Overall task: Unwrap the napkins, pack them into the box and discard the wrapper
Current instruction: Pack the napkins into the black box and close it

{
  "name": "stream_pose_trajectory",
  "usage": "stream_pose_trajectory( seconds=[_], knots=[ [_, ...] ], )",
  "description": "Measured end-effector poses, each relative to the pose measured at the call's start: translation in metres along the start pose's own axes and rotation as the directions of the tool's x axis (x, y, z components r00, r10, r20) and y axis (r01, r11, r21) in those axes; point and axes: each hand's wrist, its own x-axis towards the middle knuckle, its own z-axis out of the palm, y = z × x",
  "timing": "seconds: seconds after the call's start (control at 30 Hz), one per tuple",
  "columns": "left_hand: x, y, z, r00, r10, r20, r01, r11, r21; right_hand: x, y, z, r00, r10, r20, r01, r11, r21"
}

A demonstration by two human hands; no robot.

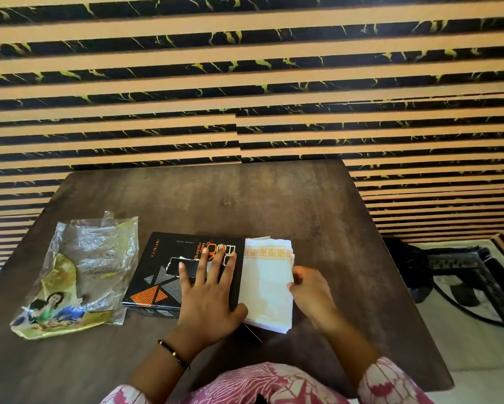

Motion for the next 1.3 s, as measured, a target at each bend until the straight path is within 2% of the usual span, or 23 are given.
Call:
stream_pose_trajectory(
  seconds=[0.13, 0.27, 0.43, 0.5, 0.6, 0.73, 0.83, 0.93, 1.07, 1.13, 1.2, 1.3],
  knots=[
    [-0.001, -0.001, 0.0, 1.0, -0.01, -0.019, 0.01, 1.0, -0.001, 0.0, -0.011, 0.005, 0.995, -0.099, -0.005, 0.097, 0.981, -0.17],
    [-0.001, 0.0, 0.0, 1.0, -0.011, -0.021, 0.01, 1.0, -0.007, 0.006, 0.001, 0.009, 0.994, 0.021, 0.108, -0.003, 0.987, -0.162],
    [-0.001, 0.0, 0.0, 1.0, -0.008, -0.021, 0.008, 1.0, -0.003, 0.006, -0.005, 0.015, 0.994, 0.068, 0.087, -0.067, 0.998, -0.008],
    [-0.001, 0.0, 0.0, 1.0, -0.007, -0.02, 0.007, 1.0, -0.003, 0.006, -0.012, 0.023, 0.989, 0.039, 0.14, -0.039, 0.999, -0.002],
    [-0.001, 0.0, 0.0, 1.0, -0.002, -0.015, 0.002, 1.0, -0.011, 0.003, -0.02, 0.034, 0.97, 0.032, 0.241, -0.063, 0.991, 0.122],
    [-0.002, -0.002, -0.001, 1.0, -0.003, -0.006, 0.003, 1.0, -0.007, 0.007, -0.01, 0.025, 0.966, 0.154, 0.206, -0.215, 0.923, 0.318],
    [-0.002, -0.001, -0.003, 1.0, 0.0, 0.011, 0.0, 1.0, -0.005, 0.006, -0.002, 0.017, 0.933, 0.235, 0.271, -0.337, 0.833, 0.438],
    [-0.002, -0.002, -0.001, 1.0, 0.01, 0.007, -0.01, 1.0, -0.019, -0.002, -0.01, 0.024, 0.902, 0.175, 0.394, -0.356, 0.818, 0.452],
    [0.0, -0.003, -0.001, 1.0, 0.02, -0.015, -0.021, 0.997, -0.077, -0.003, -0.032, 0.04, 0.862, -0.018, 0.506, -0.285, 0.809, 0.514],
    [-0.001, -0.003, -0.005, 1.0, 0.022, -0.002, -0.023, 0.995, -0.094, -0.002, -0.038, 0.047, 0.816, -0.085, 0.572, -0.309, 0.772, 0.556],
    [-0.003, -0.002, -0.007, 1.0, 0.028, -0.011, -0.029, 0.995, -0.1, 0.001, -0.037, 0.054, 0.789, -0.09, 0.608, -0.351, 0.747, 0.565],
    [-0.005, -0.001, -0.009, 1.0, 0.014, 0.001, -0.014, 0.995, -0.099, 0.006, -0.029, 0.057, 0.847, -0.047, 0.529, -0.321, 0.748, 0.581]
  ],
)
